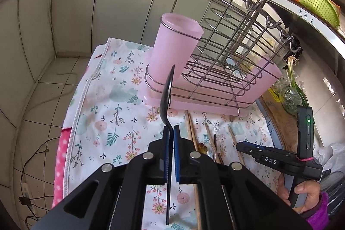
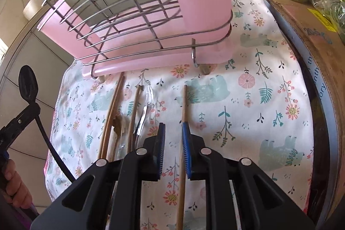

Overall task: Organize utensils
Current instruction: 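Lift the spoon with left tool while right tool lifts the chopstick above holder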

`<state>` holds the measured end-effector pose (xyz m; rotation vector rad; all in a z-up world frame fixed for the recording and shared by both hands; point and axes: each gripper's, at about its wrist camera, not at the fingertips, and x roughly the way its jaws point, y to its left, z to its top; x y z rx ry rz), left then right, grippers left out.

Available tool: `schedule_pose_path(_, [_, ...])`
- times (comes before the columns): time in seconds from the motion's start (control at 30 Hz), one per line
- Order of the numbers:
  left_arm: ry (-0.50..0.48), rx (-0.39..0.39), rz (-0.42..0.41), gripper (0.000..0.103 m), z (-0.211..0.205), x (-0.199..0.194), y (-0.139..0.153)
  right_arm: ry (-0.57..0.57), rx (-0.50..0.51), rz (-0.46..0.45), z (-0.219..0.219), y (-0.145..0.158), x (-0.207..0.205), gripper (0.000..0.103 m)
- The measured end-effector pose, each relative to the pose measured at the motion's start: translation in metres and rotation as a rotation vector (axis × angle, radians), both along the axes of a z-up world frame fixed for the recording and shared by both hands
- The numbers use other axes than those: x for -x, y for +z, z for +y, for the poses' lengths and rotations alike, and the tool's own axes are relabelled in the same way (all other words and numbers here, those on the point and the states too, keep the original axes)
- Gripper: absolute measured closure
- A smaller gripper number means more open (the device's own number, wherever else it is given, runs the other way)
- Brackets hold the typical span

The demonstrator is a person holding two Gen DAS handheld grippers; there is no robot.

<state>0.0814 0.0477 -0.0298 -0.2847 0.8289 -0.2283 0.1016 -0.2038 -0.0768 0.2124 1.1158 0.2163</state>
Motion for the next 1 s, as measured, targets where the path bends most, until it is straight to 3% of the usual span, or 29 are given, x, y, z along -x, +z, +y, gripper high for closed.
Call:
schedule_pose_path(0.33, [-0.001, -0.007, -0.035, 0.1, 0.004, 0.003, 0.011, -0.009, 0.091, 0.036, 0.008, -0.016, -0.017, 0.086])
schedule_pose_path(0.37, [0.001, -0.006, -0.038, 0.1, 0.005, 0.003, 0.013, -0.004, 0.101, 0.034, 0.009, -0.016, -0.016, 0.087])
schedule_pose_path(0.4, [0.001, -0.005, -0.041, 0.1, 0.005, 0.003, 0.015, -0.002, 0.114, 0.029, 0.01, -0.016, -0.014, 0.097])
schedule_pose_path(0.5, [-0.001, 0.0, -0.055, 0.1, 0.007, 0.003, 0.024, -0.006, 0.085, 0.016, 0.009, -0.013, -0.008, 0.097])
schedule_pose_path(0.67, [-0.008, 0.0, -0.099, 0.1, 0.008, 0.005, 0.042, -0.035, -0.058, -0.101, -0.003, 0.019, 0.015, 0.097])
schedule_pose_path(1.0, [0.018, 0.002, -0.175, 0.1, 0.006, 0.01, 0.081, -0.06, -0.159, -0.369, -0.023, 0.099, 0.049, 0.097])
